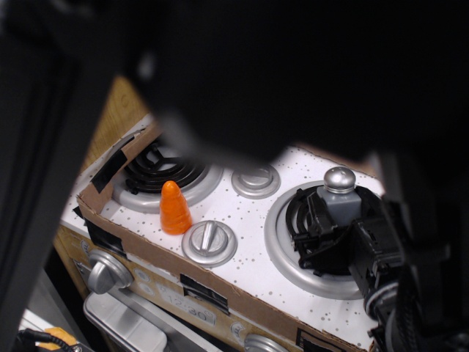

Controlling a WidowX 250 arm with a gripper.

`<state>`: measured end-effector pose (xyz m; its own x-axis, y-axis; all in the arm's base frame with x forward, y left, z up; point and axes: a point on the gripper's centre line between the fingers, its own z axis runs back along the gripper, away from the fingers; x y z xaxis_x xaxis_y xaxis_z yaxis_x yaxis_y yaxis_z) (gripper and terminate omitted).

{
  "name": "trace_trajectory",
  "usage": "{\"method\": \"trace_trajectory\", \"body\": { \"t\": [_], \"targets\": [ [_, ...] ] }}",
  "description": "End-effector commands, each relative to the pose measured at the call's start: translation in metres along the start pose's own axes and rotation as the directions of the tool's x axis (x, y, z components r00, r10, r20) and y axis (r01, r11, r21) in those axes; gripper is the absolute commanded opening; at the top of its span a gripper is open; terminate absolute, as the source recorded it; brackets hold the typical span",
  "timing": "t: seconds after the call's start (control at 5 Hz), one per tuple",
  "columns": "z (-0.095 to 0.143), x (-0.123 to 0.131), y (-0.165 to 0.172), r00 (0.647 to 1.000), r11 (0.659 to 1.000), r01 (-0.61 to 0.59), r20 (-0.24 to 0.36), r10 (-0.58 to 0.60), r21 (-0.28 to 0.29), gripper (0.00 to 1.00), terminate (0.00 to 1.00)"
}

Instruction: Right pepper shaker

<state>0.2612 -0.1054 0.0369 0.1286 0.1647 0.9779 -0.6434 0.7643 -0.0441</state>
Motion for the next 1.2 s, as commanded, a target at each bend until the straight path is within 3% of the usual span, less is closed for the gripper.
{"method": "trace_trajectory", "body": {
  "t": [0.0,0.4,1.0],
  "targets": [
    [0.010,0.014,-0.007,0.998,0.998,0.051,-0.045,-0.052,-0.028,1.00,0.00],
    [0.014,0.040,-0.011,0.996,0.995,0.084,-0.004,-0.085,-0.053,1.00,0.00],
    [0.001,0.111,-0.018,0.980,0.977,0.198,0.047,-0.195,-0.075,1.00,0.00]
  ]
}}
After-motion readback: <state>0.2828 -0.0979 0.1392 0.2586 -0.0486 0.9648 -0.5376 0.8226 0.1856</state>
